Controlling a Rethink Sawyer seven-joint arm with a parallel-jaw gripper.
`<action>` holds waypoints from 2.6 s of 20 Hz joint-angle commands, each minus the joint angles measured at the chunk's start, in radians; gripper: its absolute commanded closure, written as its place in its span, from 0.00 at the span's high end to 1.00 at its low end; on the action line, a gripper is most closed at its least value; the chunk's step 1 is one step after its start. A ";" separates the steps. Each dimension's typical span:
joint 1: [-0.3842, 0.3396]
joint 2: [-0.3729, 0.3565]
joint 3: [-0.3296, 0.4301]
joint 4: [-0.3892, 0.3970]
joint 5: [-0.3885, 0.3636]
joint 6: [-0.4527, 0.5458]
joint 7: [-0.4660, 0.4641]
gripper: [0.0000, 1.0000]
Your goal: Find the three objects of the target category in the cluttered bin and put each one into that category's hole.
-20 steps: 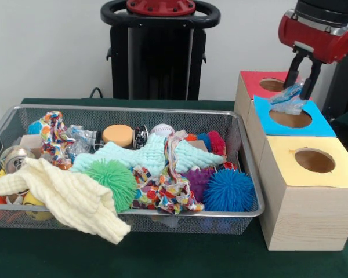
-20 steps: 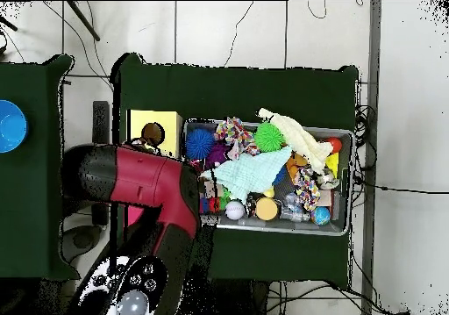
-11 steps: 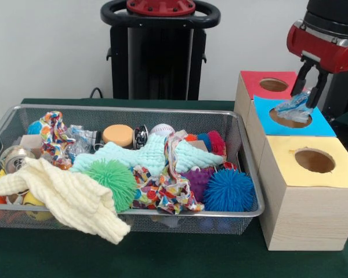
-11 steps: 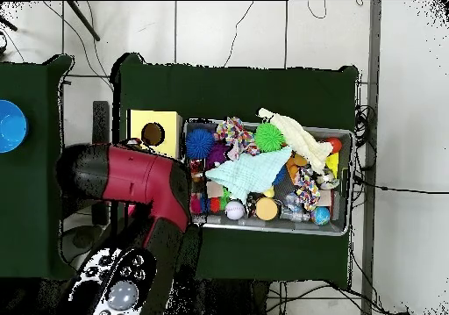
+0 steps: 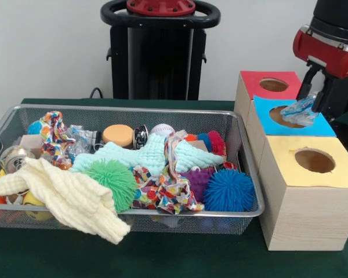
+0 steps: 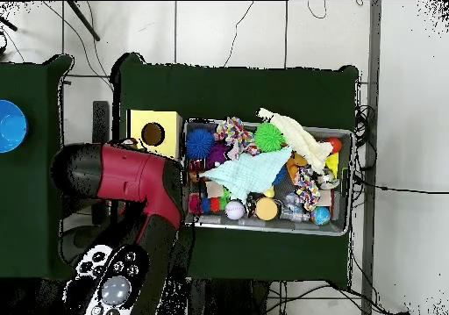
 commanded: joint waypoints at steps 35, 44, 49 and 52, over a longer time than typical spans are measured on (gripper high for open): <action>-0.022 -0.036 0.071 0.150 0.019 -0.009 0.192 0.00; -0.033 -0.060 0.083 0.214 0.006 -0.069 0.147 0.00; -0.038 -0.067 0.091 0.242 0.004 -0.106 0.135 0.00; -0.040 -0.064 0.095 0.245 0.004 -0.121 0.135 0.00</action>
